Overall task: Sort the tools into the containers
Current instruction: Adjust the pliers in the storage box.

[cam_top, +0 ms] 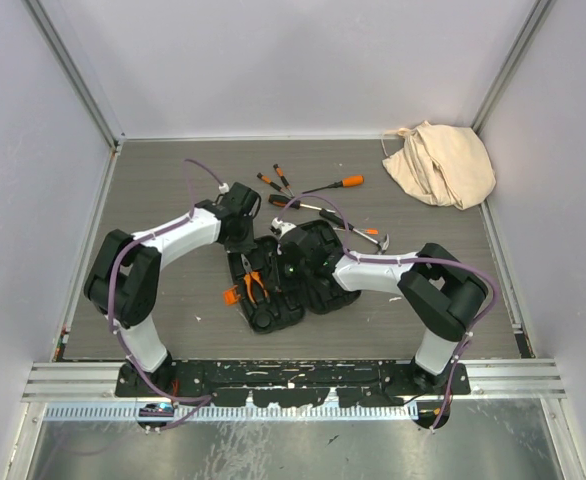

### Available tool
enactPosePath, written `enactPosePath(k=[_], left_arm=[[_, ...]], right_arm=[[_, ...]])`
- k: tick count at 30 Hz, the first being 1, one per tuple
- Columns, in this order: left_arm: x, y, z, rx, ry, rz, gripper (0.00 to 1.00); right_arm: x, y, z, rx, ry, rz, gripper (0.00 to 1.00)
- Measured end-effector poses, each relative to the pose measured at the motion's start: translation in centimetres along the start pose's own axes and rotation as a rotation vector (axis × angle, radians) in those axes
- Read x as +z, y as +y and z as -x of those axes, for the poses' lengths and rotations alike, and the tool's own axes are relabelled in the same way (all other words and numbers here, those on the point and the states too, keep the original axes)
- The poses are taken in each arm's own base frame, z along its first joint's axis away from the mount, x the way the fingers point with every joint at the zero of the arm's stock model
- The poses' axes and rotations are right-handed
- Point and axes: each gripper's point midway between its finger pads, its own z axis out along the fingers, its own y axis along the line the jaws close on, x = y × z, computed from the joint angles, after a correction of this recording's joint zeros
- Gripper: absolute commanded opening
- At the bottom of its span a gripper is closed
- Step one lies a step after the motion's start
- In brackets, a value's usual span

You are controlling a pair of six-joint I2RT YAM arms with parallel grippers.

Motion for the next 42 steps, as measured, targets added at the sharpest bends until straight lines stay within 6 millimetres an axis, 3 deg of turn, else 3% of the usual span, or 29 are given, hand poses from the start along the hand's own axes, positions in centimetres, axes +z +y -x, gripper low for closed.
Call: enactPosePath(k=[8, 14, 27, 42], left_arm=[[0.7, 0.3, 0.1, -0.001, -0.013, 0.016, 0.01], [0.5, 0.4, 0.1, 0.004, -0.014, 0.020, 0.14], [-4.2, 1.1, 2.9, 0.003, -0.095, 0.071, 0.18], [-2.2, 1.5, 0.3, -0.004, -0.003, 0.079, 0.16]], right_arm=[[0.0, 0.1, -0.1, 0.004, 0.003, 0.003, 0.17], [0.0, 0.1, -0.1, 0.005, 0.006, 0.006, 0.18], [0.0, 0.1, -0.2, 0.007, 0.006, 0.006, 0.18], [0.0, 0.1, -0.2, 0.008, 0.006, 0.006, 0.18]])
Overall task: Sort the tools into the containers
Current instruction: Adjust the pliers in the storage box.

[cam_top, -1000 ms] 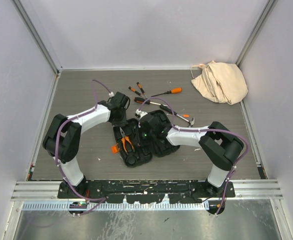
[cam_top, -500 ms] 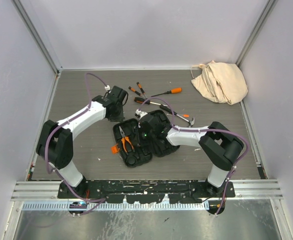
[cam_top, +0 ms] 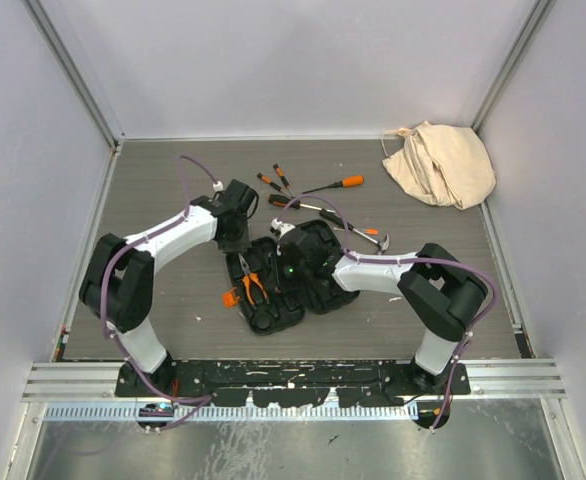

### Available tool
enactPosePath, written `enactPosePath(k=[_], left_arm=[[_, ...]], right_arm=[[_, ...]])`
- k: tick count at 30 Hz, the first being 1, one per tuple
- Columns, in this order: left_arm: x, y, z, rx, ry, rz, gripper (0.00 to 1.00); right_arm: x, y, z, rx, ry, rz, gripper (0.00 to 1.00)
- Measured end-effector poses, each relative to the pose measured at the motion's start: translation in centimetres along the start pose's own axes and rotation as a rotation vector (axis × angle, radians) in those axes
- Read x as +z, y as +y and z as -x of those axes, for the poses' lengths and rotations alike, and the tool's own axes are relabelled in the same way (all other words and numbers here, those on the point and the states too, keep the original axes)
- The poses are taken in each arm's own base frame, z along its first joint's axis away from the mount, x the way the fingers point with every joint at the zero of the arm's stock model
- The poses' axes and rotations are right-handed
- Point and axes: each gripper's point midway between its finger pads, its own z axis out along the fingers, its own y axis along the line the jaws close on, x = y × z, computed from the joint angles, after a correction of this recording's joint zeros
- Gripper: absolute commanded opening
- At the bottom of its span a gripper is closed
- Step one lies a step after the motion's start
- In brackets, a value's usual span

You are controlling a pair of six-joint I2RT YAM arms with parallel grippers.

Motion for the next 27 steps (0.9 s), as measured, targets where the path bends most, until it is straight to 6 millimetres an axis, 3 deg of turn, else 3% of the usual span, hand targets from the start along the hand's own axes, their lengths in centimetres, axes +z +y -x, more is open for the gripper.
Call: enactPosePath(k=[15, 27], left_arm=[[2.6, 0.1, -1.4, 0.000, 0.055, 0.024, 0.00], [2.7, 0.0, -1.1, 0.001, 0.045, 0.024, 0.02]], right_arm=[[0.1, -0.3, -0.3, 0.002, 0.008, -0.008, 0.18], [0.2, -0.3, -0.3, 0.006, 0.010, -0.010, 0.18]])
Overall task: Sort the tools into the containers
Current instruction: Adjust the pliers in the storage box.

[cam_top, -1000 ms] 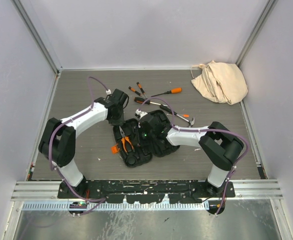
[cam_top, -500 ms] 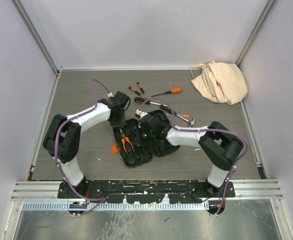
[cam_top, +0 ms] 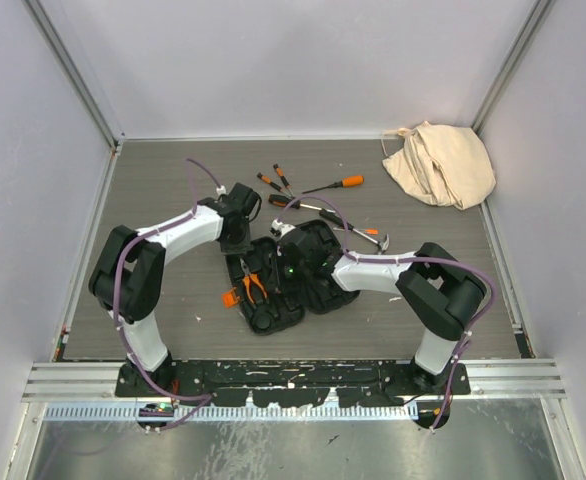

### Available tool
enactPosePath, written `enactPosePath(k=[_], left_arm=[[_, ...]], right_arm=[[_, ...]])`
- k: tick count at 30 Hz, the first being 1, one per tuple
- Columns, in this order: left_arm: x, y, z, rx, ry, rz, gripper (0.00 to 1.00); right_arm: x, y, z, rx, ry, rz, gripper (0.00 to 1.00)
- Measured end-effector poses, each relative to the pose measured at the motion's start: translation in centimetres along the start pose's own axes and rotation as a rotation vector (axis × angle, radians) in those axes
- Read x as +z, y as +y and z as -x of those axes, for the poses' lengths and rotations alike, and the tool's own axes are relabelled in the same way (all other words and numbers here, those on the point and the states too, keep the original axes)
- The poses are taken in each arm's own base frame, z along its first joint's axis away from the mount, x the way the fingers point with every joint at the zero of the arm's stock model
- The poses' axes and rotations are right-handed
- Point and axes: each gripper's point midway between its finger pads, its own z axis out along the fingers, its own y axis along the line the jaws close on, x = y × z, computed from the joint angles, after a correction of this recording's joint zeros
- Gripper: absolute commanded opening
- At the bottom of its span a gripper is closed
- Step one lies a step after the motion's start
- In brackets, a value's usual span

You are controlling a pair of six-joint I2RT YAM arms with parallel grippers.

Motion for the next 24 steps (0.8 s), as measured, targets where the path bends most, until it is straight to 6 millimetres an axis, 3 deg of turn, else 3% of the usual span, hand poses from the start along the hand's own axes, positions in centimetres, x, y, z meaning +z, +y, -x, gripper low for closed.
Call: enactPosePath(k=[8, 18, 20, 24], left_arm=[[-0.8, 0.0, 0.1, 0.030, -0.002, -0.015, 0.14], [-7.7, -1.1, 3.7, 0.012, -0.172, -0.149, 0.15], [-8.6, -0.7, 3.7, -0.007, -0.193, -0.172, 0.15], [-8.9, 2.4, 2.7, -0.081, -0.191, -0.167, 0.17]], right_arm=[[-0.1, -0.1, 0.0, 0.000, 0.000, -0.005, 0.28], [-2.0, 0.3, 1.3, -0.023, -0.044, -0.037, 0.52], [-2.2, 0.4, 1.8, -0.037, -0.055, -0.057, 0.56], [-2.5, 1.5, 2.4, -0.084, -0.070, -0.091, 0.69]])
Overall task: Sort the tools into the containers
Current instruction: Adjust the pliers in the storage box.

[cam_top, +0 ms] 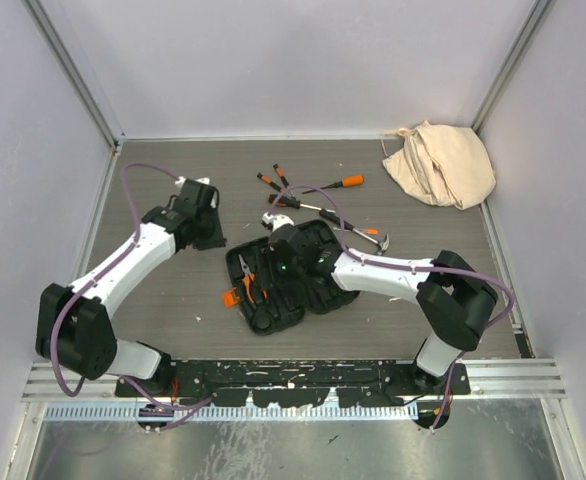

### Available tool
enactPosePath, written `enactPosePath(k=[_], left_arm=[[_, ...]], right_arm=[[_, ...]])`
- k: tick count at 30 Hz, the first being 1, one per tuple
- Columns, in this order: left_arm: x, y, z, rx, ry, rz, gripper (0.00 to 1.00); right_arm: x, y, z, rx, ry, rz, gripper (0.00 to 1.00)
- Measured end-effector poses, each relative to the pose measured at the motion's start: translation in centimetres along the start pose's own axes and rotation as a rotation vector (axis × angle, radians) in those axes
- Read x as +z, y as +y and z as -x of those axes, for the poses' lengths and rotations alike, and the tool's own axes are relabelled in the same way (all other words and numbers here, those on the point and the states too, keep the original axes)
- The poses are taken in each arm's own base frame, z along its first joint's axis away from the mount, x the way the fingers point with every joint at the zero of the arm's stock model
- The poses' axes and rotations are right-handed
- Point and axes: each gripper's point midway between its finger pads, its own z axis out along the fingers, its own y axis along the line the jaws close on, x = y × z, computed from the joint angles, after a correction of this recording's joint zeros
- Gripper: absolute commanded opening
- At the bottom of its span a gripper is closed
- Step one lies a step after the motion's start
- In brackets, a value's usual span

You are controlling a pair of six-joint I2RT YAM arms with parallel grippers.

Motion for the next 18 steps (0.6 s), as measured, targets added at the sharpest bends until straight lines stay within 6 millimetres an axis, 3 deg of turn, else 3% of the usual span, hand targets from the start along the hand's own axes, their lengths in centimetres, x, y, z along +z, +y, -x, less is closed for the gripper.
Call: enactPosePath(k=[3, 7, 13, 18], left_arm=[[-0.6, 2.8, -0.3, -0.076, -0.005, 0.027, 0.17], [-2.1, 5.4, 0.2, -0.144, -0.047, 0.049, 0.17], [-4.3, 6.8, 1.2, -0.174, -0.121, 0.047, 0.17], [-4.3, 7.1, 0.6, -0.173, -0.108, 0.045, 0.17]], right_arm=[[-0.2, 1.6, 0.8, -0.052, -0.018, -0.019, 0.71], [0.3, 3.0, 1.7, -0.094, -0.036, -0.042, 0.66], [2.2, 1.9, 0.4, -0.126, 0.023, -0.130, 0.61], [3.1, 1.1, -1.2, -0.151, 0.080, -0.183, 0.57]])
